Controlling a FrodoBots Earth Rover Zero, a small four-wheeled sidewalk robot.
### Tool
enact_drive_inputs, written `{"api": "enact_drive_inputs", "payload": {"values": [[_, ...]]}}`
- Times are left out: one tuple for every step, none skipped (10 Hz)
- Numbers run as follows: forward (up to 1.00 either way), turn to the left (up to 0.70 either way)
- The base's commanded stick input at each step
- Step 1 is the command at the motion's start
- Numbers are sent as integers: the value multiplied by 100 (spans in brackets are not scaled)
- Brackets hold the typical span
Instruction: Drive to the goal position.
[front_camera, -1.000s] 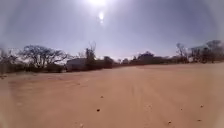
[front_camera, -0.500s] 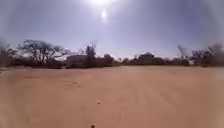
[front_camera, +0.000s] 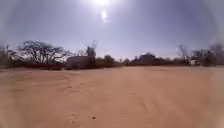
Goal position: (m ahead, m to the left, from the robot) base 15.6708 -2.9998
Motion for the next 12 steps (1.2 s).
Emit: {"api": "enact_drive_inputs", "payload": {"values": [[85, 0], [85, 0], [85, 0], [85, 0], [85, 0], [85, 0], [85, 0], [85, 0], [85, 0], [85, 0], [85, 0], [85, 0]]}}
